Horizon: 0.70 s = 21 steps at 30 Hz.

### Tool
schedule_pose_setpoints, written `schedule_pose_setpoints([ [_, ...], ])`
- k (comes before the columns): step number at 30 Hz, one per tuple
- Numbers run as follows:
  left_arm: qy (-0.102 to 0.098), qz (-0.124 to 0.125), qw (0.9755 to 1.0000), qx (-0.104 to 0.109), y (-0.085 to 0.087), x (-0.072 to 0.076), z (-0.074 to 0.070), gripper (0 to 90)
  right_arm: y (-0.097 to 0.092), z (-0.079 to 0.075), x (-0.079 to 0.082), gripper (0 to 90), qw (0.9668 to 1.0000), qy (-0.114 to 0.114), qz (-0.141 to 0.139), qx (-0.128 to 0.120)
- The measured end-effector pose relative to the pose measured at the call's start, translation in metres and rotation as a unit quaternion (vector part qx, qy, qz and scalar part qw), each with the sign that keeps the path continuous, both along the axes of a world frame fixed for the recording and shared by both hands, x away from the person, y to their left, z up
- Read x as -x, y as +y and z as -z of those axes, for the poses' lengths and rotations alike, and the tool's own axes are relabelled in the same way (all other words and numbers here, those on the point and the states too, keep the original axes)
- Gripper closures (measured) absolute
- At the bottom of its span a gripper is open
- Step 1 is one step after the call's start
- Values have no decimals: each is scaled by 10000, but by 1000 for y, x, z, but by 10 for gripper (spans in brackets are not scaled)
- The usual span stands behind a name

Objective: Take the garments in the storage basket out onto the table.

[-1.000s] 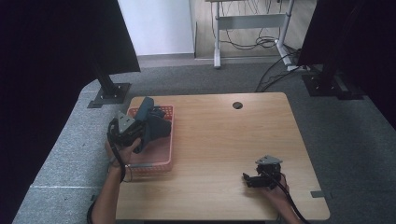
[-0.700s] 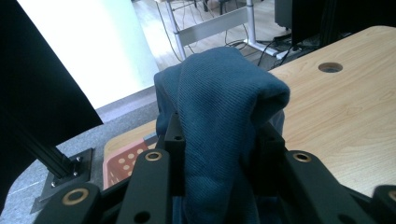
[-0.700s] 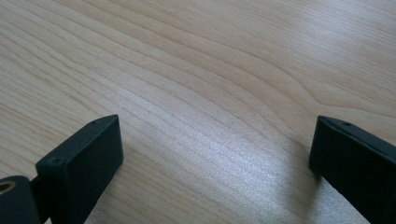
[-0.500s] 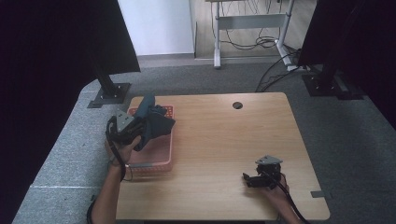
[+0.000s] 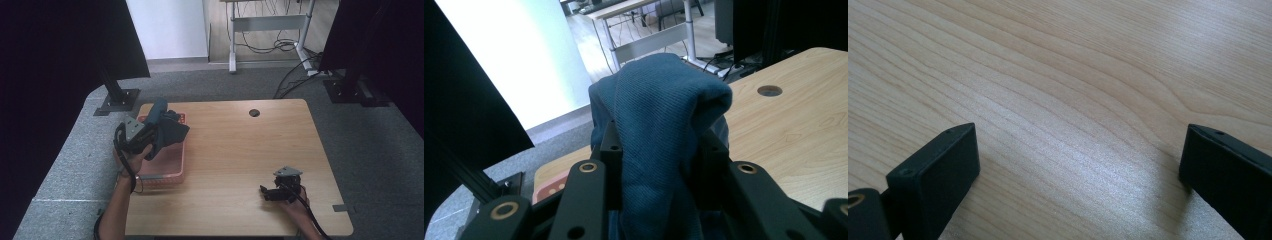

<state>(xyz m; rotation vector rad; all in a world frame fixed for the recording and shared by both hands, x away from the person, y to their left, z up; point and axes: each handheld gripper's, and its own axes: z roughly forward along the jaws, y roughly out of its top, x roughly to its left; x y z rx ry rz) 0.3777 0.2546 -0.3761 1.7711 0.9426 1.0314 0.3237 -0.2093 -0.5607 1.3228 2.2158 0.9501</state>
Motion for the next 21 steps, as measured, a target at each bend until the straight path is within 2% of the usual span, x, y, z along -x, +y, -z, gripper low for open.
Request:
schedule_pose_setpoints([
  [21,-147,98,9998,57,-12,2,-10,652,0,0,0,22,10000,6,4,-3],
])
